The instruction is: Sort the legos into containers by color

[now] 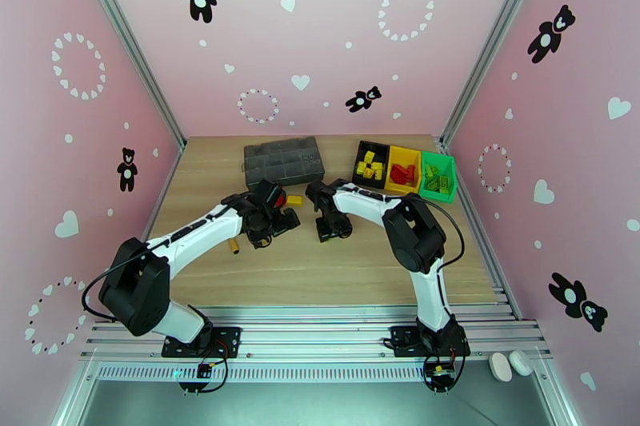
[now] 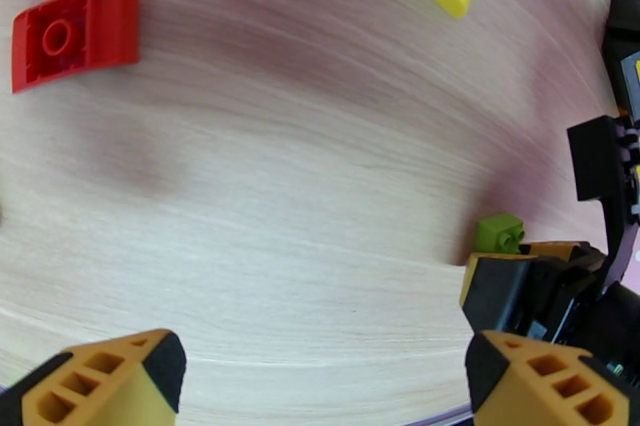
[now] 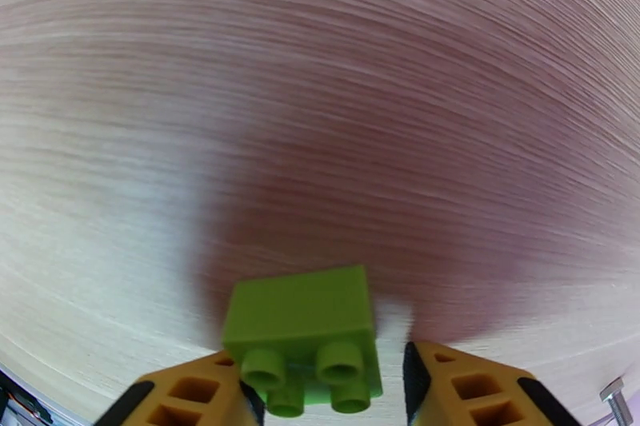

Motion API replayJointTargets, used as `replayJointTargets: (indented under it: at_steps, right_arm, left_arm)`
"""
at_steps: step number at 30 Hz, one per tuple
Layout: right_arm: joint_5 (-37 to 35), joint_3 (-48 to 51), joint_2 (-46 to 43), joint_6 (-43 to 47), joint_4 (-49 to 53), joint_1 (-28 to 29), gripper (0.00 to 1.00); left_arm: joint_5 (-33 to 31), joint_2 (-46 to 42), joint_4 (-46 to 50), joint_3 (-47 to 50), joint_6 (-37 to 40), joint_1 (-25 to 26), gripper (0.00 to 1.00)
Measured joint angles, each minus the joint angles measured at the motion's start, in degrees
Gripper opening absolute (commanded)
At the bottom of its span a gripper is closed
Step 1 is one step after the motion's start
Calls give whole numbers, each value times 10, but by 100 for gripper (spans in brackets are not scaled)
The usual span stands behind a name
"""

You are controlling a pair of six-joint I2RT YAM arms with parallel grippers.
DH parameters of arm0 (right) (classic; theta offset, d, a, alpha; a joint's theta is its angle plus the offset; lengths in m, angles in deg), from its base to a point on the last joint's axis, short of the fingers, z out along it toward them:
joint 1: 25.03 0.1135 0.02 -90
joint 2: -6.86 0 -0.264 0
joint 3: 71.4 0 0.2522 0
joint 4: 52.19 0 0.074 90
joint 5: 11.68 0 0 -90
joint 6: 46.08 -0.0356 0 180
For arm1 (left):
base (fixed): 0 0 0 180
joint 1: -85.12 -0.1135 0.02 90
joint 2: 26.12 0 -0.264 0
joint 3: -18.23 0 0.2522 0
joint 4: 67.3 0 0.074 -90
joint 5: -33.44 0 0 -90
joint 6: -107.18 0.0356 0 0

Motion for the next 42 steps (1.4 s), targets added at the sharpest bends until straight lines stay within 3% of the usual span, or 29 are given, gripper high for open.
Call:
replayJointTargets:
  at_steps: [13,22,32,42]
  right_arm:
    - [9,-52,38,-8,5,-24,32]
    - [-14,-47,6,-19,9,-55,29]
    - [-93,-34,-136,-35,9,-215,28]
    - [-172,-61,-137,11,14,-378,27]
  left_arm:
    - [41,39,-18,-23,8,-26,98]
    - [101,128,-54,-108,17,-35,98]
    - [214,325,-61,-412,30,11,98]
    - [293,564,-35,-792,-2,107,98]
